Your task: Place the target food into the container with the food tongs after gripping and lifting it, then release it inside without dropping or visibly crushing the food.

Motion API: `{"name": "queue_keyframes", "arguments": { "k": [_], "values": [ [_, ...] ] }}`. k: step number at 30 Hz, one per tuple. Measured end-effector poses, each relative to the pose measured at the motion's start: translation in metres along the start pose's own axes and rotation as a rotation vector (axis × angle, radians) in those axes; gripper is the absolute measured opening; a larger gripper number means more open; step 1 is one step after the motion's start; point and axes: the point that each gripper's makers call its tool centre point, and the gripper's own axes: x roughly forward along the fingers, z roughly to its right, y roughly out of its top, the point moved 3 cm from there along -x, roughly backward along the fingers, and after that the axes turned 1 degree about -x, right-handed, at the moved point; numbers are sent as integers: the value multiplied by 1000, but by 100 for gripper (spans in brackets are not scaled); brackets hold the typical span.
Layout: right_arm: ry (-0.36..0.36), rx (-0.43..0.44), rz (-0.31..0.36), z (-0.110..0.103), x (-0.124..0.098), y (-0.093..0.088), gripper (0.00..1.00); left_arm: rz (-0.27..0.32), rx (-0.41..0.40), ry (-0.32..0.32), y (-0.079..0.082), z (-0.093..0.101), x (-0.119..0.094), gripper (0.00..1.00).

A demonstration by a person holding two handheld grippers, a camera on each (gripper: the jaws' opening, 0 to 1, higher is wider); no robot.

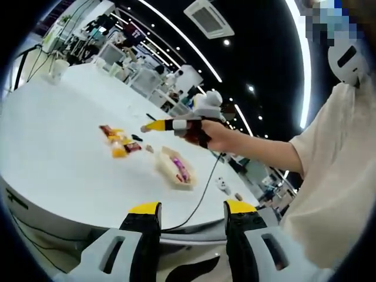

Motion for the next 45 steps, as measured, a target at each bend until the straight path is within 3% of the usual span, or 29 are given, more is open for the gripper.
{"name": "queue_keyframes", "arguments": {
  "k": [20,45],
  "values": [
    [22,21,-36,0,23,-10,29,-51,-7,6,-11,-4,5,42],
    [-4,24,-86,12,51,-23,29,-46,-42,23,-14,-13,8,42]
  ]
}}
